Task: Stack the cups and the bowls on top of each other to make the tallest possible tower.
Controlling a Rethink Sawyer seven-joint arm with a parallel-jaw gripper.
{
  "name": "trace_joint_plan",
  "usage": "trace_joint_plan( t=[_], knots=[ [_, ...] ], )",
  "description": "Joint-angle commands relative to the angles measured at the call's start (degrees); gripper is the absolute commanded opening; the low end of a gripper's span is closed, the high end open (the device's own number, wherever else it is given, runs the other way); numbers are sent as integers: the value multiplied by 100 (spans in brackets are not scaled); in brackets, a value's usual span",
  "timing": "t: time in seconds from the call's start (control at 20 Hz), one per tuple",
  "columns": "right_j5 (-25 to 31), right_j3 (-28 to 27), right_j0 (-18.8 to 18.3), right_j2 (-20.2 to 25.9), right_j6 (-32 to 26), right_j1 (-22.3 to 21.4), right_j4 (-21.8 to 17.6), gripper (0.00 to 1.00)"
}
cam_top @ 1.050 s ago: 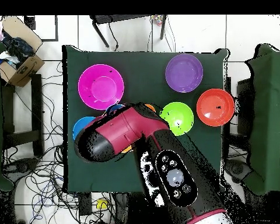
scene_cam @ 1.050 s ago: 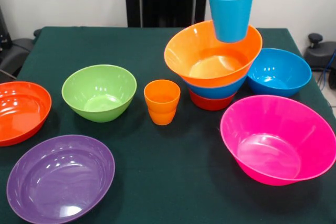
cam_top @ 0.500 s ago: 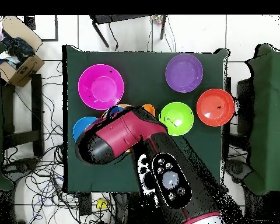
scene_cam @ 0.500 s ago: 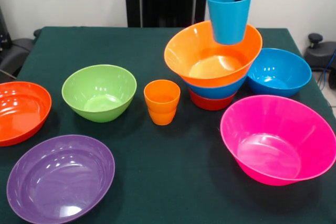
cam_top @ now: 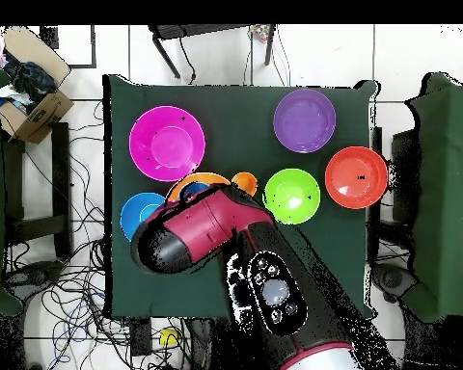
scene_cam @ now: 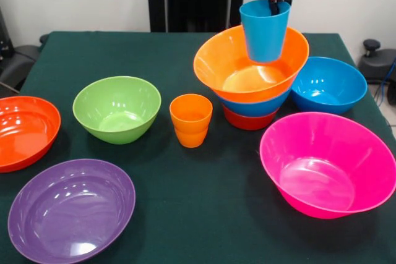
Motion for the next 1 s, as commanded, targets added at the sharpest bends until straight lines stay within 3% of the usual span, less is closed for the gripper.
trace_joint_plan(
  t=[0.05, 0.4, 1.0],
  knots=[
    [-465, 222, 532, -822, 1429, 457, -192, 0],
    [-459, 460, 781, -1070, 1662, 397, 199, 0],
    [-679, 313, 797, -1146, 1438, 706, -119, 0]
  ],
)
